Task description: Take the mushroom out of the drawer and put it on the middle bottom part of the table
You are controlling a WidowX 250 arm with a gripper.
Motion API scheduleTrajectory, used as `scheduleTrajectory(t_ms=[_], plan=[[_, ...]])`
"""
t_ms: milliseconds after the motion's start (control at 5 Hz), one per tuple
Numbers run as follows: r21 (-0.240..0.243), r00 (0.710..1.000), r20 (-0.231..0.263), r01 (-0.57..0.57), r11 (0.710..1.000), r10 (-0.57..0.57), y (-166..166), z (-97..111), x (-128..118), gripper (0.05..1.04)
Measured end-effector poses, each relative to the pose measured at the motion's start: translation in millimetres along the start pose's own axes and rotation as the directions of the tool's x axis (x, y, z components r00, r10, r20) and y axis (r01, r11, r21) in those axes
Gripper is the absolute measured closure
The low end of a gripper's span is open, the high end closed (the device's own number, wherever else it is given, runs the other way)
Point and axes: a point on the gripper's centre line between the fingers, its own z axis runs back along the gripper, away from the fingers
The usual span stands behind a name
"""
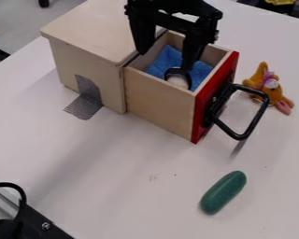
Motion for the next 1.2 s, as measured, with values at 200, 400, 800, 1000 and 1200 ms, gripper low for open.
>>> scheduleTrajectory(t_ms=[200, 400, 800, 1000, 1200], plan=[[0.001, 1.000, -0.026, 0.002, 1.000, -0.002, -1, -7, -2, 0.085], [-0.019, 0.998, -0.054, -0.027, 0.999, 0.026, 3, -18, 8, 0.085], [0.002, 0.994, -0.081, -0.067, 0.998, 0.067, 21, -39, 38, 0.085], [0.012, 0.992, -0.081, -0.094, 0.995, 0.095, 30, -57, 45, 0.085], [0.023, 0.987, -0.122, -0.104, 0.994, 0.106, 32, -77, 45, 0.085]])
